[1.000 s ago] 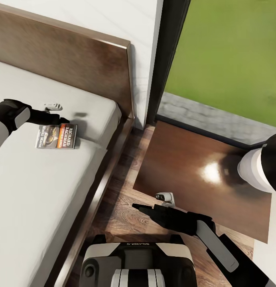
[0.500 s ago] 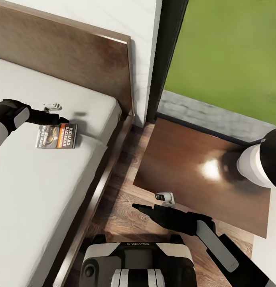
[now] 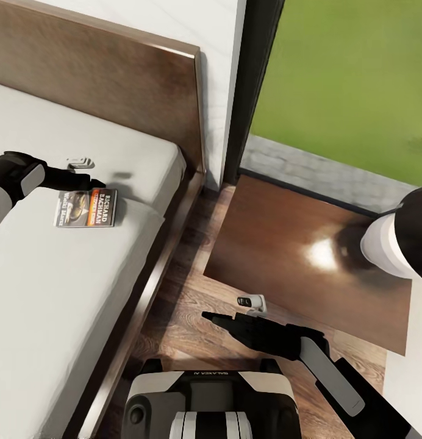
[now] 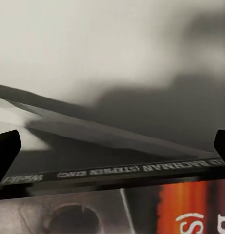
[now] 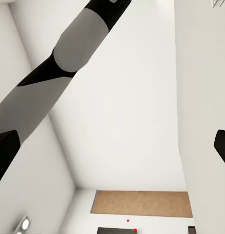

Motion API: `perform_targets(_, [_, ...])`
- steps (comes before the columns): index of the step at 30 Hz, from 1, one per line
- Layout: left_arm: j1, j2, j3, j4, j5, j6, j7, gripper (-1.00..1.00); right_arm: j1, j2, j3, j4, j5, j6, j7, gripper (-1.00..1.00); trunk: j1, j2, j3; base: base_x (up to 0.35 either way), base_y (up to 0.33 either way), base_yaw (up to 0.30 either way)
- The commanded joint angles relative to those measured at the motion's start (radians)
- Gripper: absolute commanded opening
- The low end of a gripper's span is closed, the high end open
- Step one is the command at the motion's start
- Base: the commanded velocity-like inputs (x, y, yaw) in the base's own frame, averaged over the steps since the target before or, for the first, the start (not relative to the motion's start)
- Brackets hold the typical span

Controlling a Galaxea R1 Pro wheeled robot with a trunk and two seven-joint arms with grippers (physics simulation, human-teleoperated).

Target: In the bedroom, move the book from the bed onto either nightstand, and place the two sandals side by side next to the bed.

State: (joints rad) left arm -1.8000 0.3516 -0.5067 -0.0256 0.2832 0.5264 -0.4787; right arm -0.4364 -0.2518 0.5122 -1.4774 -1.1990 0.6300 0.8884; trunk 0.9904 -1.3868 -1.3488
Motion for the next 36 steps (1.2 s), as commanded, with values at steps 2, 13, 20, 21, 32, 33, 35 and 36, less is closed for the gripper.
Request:
perform_targets(2, [0.001,0.001,-0.018,0.009,0.007,0.015,0.0,1.0,-0.001,-0.001,0.002,0.0,-0.009,0.007,-0.002,1.0,0.0,0.0,-0.001,-0.028,0.0,0.0])
perform_targets(13, [0.002,0.001,-0.018,0.009,0.007,0.015,0.0,1.0,-0.001,-0.001,0.001,0.0,-0.008,0.007,-0.002,1.0,0.0,0.0,-0.001,-0.008,0.0,0.0])
perform_targets(20, [0.003,0.002,-0.018,0.009,0.007,0.015,-0.001,1.0,-0.001,-0.001,0.001,0.0,-0.008,0.007,-0.001,1.0,0.0,0.0,-0.001,-0.001,0.0,0.0])
perform_targets(21, [0.003,0.003,-0.018,0.009,0.007,0.016,-0.001,1.0,-0.001,-0.001,0.001,0.0,-0.008,0.007,-0.001,1.0,0.0,0.0,-0.001,0.0,0.0,0.0])
perform_targets(32, [0.004,0.011,-0.018,0.009,0.007,0.016,0.0,1.0,-0.001,-0.001,0.001,0.0,-0.008,0.007,0.001,1.0,0.0,0.0,-0.001,-0.013,-0.006,0.0])
perform_targets(33, [0.004,0.011,-0.018,0.009,0.007,0.016,0.0,1.0,-0.001,-0.001,0.001,0.0,-0.008,0.007,0.001,1.0,0.0,0.0,-0.001,-0.088,-0.058,0.0])
perform_targets(35, [0.004,0.012,-0.018,0.009,0.007,0.016,0.0,1.0,-0.001,-0.001,0.001,0.0,-0.008,0.007,0.001,1.0,0.0,0.0,-0.001,-0.108,-0.077,0.0])
perform_targets(36, [0.004,0.012,-0.018,0.009,0.007,0.016,0.0,1.0,-0.001,-0.001,0.001,0.0,-0.008,0.007,0.0,1.0,0.0,0.0,-0.001,-0.117,-0.087,0.0])
